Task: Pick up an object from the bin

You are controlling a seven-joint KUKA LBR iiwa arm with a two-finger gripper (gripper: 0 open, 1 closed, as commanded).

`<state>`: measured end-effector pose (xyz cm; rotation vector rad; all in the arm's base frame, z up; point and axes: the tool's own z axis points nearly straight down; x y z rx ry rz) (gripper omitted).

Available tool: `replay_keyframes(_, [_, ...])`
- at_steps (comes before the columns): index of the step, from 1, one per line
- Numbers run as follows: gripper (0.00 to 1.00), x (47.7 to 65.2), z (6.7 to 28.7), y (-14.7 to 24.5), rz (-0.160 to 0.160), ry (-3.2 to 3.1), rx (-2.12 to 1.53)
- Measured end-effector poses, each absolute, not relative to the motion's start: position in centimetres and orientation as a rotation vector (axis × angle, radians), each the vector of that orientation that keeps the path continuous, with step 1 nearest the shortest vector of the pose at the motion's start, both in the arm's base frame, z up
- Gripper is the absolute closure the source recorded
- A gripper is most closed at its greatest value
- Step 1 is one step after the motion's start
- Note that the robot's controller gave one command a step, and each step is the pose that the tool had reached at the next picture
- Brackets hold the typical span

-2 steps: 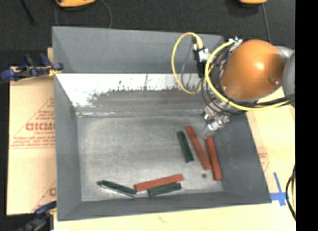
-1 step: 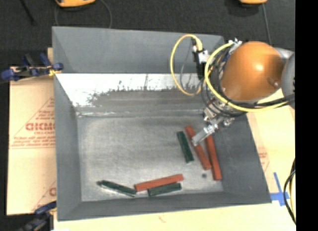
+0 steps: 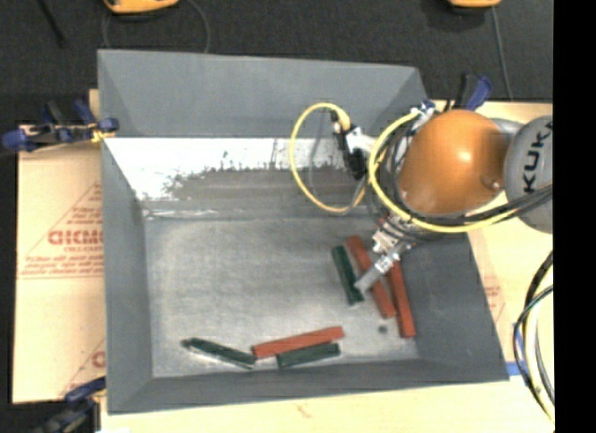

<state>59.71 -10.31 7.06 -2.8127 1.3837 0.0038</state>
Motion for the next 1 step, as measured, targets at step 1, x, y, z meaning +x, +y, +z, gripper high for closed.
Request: replay_keyframes(1, [0.00,63.63,8.07,-10.69,0.001,1.680,-2.644])
